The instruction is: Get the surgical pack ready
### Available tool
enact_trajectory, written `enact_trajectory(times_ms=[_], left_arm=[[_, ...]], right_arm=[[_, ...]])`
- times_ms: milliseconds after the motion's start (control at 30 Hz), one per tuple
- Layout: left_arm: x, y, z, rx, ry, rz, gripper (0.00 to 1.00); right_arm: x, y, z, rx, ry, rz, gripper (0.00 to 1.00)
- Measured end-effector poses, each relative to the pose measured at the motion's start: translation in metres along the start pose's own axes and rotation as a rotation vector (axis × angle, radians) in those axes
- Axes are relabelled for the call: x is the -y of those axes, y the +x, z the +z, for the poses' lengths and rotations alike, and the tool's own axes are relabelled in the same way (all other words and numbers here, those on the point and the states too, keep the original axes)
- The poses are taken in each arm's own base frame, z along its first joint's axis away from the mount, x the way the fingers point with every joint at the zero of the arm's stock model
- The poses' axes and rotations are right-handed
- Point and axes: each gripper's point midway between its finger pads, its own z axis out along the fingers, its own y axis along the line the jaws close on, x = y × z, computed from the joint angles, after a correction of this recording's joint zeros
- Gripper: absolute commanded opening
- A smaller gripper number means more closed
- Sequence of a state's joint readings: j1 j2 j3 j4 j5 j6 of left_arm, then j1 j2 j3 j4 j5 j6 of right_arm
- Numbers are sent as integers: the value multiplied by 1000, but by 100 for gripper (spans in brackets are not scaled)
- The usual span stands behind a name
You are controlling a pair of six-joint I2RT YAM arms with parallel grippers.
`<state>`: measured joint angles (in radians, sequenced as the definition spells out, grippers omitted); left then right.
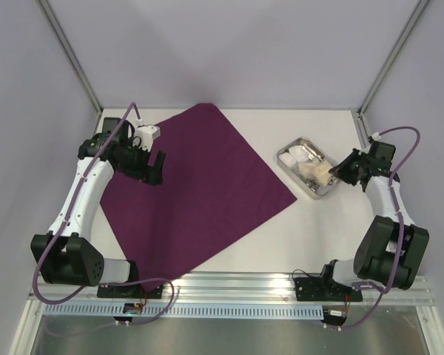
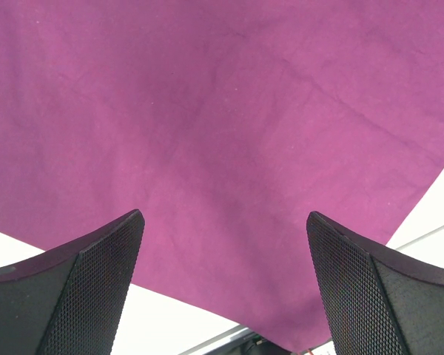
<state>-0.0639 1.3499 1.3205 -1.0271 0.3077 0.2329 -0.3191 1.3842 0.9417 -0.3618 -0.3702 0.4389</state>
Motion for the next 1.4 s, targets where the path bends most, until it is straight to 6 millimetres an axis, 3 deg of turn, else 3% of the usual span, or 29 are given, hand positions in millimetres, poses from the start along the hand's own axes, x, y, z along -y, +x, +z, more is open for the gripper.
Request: enact_trajectory(times_ms=[167,367,533,633,800,967,1200,1300,1400], left_arm=[[0,0,0,1,2,2,100],[0,2,2,-3,2,0,100],[0,2,2,-3,2,0,100],[0,2,2,-4,2,0,100],[0,2,2,-3,3,0,100],[0,2,2,-4,3,0,100],[1,3,2,-7,5,-1,100],[1,3,2,-9,8,-1,100],[1,3,2,-9,9,-2,100]], right_arm=[[13,11,3,-48,2,-7,0],[45,23,30,-93,39,55,0],[56,32,44,-128,54,72,3],[62,36,48,-141,73,79,11],[67,32,47,-123,107,76,43],[55,19,33,-99,102,54,52],[28,-48,-24,150,161,-20,63],[26,-61,-42,227,197,-35,63],[32,-61,-42,225,226,-36,58]])
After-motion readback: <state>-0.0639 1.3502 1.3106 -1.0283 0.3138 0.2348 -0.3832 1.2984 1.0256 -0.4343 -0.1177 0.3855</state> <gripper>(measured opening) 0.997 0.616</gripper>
